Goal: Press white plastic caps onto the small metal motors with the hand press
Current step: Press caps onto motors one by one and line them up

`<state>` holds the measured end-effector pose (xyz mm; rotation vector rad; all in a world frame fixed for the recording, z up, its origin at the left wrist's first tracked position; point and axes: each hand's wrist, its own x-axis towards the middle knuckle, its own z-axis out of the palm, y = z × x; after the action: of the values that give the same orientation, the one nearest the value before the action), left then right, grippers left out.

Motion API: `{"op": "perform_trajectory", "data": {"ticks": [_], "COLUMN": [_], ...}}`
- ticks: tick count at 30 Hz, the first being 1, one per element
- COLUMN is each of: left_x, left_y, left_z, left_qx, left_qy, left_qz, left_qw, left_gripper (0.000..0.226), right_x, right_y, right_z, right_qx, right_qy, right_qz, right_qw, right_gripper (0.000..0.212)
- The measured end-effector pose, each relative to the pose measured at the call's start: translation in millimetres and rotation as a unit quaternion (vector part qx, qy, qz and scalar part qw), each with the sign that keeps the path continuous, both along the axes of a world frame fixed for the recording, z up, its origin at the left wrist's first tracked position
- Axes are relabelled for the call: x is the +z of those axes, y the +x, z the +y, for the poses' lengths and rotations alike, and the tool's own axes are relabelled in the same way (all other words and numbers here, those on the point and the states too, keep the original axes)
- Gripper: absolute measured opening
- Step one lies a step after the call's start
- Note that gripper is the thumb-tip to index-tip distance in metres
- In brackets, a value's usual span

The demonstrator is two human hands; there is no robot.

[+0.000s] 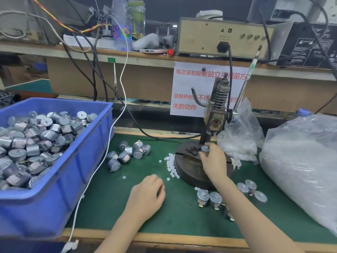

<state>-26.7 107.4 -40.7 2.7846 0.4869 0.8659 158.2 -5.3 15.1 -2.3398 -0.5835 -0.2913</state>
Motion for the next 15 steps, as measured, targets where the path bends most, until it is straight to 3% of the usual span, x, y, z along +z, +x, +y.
{"op": "perform_trajectory", "data": {"ticks": [4,9,15], "left_x": [-1.4,-8.7,-6.9], "left_y": [2.0,8.7,7.5], "left_z": [1.9,5.7,4.6], "left_qx": [-0.074,-0.093,-0.085], "left_qy": [0.069,0.047,0.059], "left_qz": [0.01,0.156,0.123], "left_qw": [0.995,0.982,0.987], "left_gripper": [0.03,0.052,0.047], "right_x": [-3.4,-3.8,-24.6], "right_y": [-11.0,-44.8,-64.6], "right_z": [-6.7,-12.4,-28.9], "right_qx": [0.021,0.204,0.317], "right_qy": [-0.004,-0.014,-0.149], "right_qz": [-0.033,0.021,-0.027], "right_qw": [0.999,0.979,0.936], "right_gripper": [0.036,0.036,0.034]}}
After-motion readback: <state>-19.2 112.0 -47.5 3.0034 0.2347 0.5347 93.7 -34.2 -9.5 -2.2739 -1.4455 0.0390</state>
